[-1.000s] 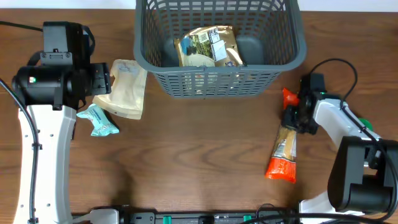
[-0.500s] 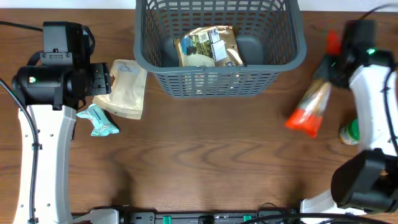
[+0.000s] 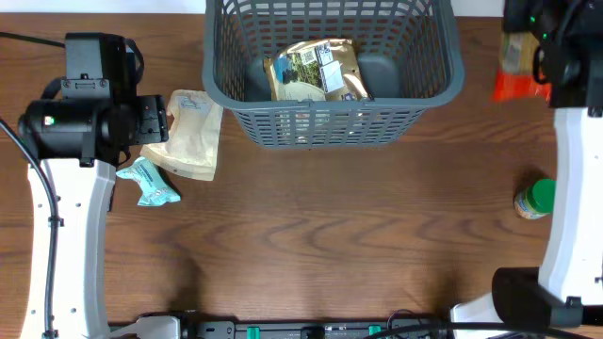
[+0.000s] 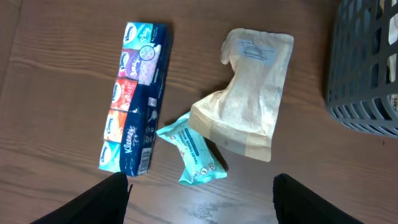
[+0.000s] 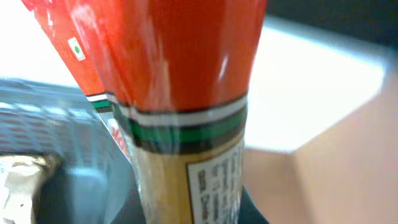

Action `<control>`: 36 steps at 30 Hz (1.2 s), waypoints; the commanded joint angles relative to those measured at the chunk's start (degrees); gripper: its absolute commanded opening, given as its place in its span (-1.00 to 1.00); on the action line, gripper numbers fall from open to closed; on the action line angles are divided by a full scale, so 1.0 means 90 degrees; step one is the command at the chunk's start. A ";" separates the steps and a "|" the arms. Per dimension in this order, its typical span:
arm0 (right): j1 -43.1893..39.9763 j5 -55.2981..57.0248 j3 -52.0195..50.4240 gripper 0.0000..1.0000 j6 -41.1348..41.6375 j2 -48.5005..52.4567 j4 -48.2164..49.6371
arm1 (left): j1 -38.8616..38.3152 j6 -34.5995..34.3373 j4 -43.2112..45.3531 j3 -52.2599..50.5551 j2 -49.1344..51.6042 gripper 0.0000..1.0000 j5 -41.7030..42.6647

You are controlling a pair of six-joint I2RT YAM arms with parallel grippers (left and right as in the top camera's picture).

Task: Pack container
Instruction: 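Carry the package over the basket and drop it in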

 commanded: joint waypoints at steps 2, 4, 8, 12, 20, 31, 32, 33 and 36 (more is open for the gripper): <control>0.0903 -0.0430 0.0347 -0.98 -0.3031 -0.0291 0.0379 | 0.0022 0.0039 -0.0034 0.0073 0.0029 0.47 -0.0051; 0.1178 -0.0772 0.0347 -0.98 -0.3395 -0.0165 0.0512 | 0.0022 0.0039 -0.0034 0.0073 0.0029 0.47 -0.0051; 0.1547 -0.1280 0.0347 -0.98 -0.3400 0.0274 0.0760 | 0.0022 0.0039 -0.0041 0.0073 0.0029 0.47 -0.0051; 0.1797 -0.1979 0.0347 -0.98 -0.3412 0.0908 0.0770 | 0.0022 0.0036 -0.0058 0.0073 0.0029 0.47 -0.0051; 0.2193 -0.2752 0.0347 -0.98 -0.3735 0.2310 0.0578 | 0.0022 0.0039 -0.0056 0.0073 0.0029 0.47 -0.0051; 0.2314 -0.2829 0.0342 -0.92 -0.3738 0.3453 -0.1071 | 0.0022 0.0039 -0.0058 0.0073 0.0029 0.47 -0.0051; 0.2314 -0.2827 0.0342 -0.89 -0.3738 0.3531 -0.1200 | 0.0022 0.0036 -0.0058 0.0073 0.0029 0.47 -0.0051; 0.2310 -0.2827 0.0342 -0.85 -0.3735 0.3589 -0.1331 | 0.0022 0.0036 -0.0061 0.0073 0.0029 0.47 -0.0051; 0.2307 -0.2827 0.0342 -0.02 -0.3706 0.3708 -0.1654 | 0.0022 0.0036 -0.0061 0.0073 0.0029 0.47 -0.0051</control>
